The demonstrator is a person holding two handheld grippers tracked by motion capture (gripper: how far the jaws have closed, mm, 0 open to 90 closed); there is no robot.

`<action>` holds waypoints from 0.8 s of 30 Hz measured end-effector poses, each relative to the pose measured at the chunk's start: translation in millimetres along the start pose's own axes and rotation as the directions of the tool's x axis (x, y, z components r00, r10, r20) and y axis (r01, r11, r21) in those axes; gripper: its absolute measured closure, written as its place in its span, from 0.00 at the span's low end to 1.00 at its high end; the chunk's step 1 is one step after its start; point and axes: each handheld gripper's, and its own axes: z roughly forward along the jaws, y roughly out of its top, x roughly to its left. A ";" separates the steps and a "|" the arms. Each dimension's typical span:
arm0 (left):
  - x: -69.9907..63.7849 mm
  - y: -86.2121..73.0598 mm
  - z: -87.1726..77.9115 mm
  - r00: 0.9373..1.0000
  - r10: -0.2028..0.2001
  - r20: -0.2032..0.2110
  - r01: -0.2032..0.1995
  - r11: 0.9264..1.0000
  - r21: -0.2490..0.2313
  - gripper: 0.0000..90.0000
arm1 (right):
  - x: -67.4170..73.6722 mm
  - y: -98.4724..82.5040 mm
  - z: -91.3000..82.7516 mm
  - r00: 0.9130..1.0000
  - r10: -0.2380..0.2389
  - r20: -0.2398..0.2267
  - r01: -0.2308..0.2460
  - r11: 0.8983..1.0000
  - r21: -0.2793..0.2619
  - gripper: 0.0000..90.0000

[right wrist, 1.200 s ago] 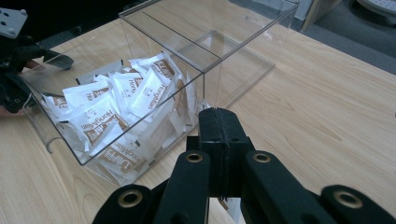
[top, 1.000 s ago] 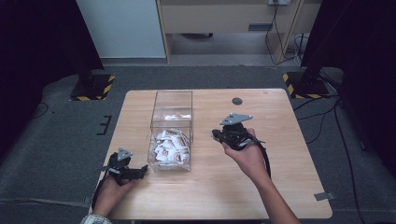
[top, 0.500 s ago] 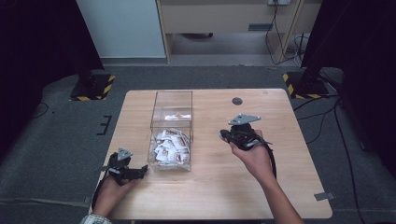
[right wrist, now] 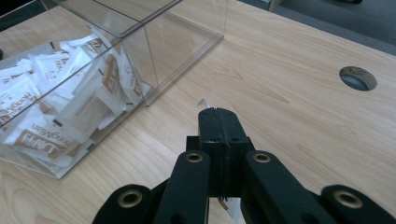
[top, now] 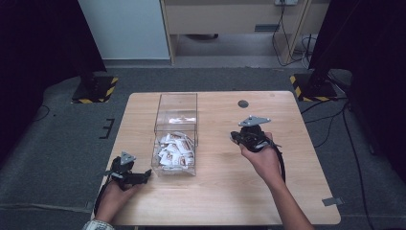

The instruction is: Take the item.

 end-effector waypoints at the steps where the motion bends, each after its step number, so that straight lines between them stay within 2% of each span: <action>1: 0.0 0.0 0.0 1.000 0.000 0.000 0.000 1.000 0.000 0.00 | -1.5 -0.8 0.6 1.000 0.002 0.004 -0.002 1.000 -0.001 1.00; 24: 0.0 0.0 0.0 1.000 0.000 0.000 0.000 1.000 0.000 0.00 | -28.5 -7.0 20.9 0.995 0.070 0.067 -0.071 0.997 0.009 1.00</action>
